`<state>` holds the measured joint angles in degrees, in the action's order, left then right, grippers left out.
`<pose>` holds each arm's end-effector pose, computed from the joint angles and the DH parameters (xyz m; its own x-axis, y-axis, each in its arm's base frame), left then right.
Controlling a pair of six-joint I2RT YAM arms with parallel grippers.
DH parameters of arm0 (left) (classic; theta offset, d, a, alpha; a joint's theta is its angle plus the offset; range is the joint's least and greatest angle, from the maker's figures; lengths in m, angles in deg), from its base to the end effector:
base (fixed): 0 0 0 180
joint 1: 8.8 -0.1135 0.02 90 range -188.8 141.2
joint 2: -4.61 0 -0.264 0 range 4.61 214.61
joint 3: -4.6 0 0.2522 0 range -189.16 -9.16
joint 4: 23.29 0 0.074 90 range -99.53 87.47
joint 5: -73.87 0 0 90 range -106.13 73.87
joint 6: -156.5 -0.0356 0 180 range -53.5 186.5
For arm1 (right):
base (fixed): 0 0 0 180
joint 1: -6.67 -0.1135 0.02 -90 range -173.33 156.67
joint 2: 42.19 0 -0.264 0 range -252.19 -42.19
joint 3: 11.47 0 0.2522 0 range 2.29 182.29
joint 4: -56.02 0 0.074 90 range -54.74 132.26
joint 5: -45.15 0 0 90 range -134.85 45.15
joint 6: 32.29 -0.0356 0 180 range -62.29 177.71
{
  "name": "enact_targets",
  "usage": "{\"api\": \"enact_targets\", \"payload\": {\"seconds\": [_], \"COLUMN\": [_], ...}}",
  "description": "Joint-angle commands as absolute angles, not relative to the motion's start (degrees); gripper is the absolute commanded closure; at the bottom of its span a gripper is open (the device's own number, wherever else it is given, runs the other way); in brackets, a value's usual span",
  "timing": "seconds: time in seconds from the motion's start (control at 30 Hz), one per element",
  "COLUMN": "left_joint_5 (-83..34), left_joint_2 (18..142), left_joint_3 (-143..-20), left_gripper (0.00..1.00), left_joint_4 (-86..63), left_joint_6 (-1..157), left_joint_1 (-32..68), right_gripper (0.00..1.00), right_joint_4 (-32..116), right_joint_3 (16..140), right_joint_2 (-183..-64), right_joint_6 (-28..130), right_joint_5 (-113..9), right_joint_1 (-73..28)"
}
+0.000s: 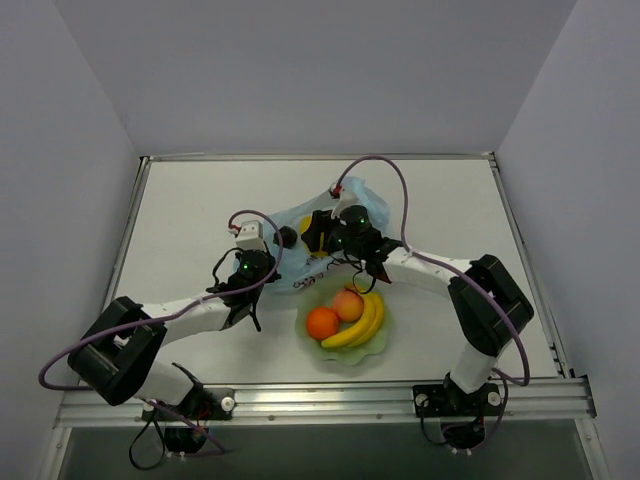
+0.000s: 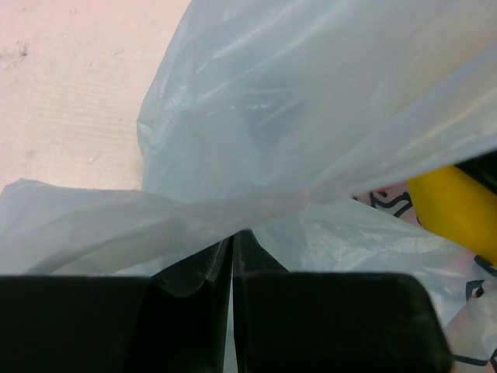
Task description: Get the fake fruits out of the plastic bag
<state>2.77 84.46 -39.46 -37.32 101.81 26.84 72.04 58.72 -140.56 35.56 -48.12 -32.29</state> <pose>0.2327 -0.1527 0.1860 -0.4232 -0.3695 -0.8273 0.0762 0.8953 -0.4388 0.3003 0.2454 0.2325 -0.4047 0.1568 -0.9009 -0.5598 0.7365 0.3797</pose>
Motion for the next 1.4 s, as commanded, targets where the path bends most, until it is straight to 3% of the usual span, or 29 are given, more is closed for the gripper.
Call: {"api": "enact_targets", "payload": {"seconds": [0.0,0.17,0.4,0.87,1.0,1.13,1.37], "left_joint_5": [1.5,0.7,1.2,-2.8,-2.3,-2.2,-2.2], "left_joint_2": [84.2,86.0,83.6,84.1,83.4,82.7,82.8], "left_joint_3": [-40.4,-40.8,-44.0,-44.2,-44.1,-43.9,-43.8], "left_gripper": [0.98,0.97,0.97,0.98,0.98,0.98,0.98], "left_joint_4": [-43.0,-44.2,-41.5,-42.7,-42.6,-42.5,-42.7], "left_joint_6": [101.0,101.7,100.7,100.7,100.3,100.1,100.2], "left_joint_1": [27.5,27.5,26.8,24.7,24.6,24.5,24.4], "right_gripper": [0.69,0.68,0.62,0.60,0.60,0.60,0.56], "right_joint_4": [82.9,85.2,71.4,67.1,57.2,44.8,33.1], "right_joint_3": [55.8,59.0,58.4,51.1,54.4,57.8,56.1], "right_joint_2": [-138.8,-140.1,-129.8,-115.9,-117.0,-115.9,-112.9], "right_joint_6": [29.1,21.2,23.4,24.8,29.9,36.8,42.6], "right_joint_5": [-60.5,-64.8,-66.5,-67.2,-67.9,-61.2,-56.3], "right_joint_1": [-27.4,-27.4,-29.8,-32.2,-34.5,-36.9,-37.5]}}
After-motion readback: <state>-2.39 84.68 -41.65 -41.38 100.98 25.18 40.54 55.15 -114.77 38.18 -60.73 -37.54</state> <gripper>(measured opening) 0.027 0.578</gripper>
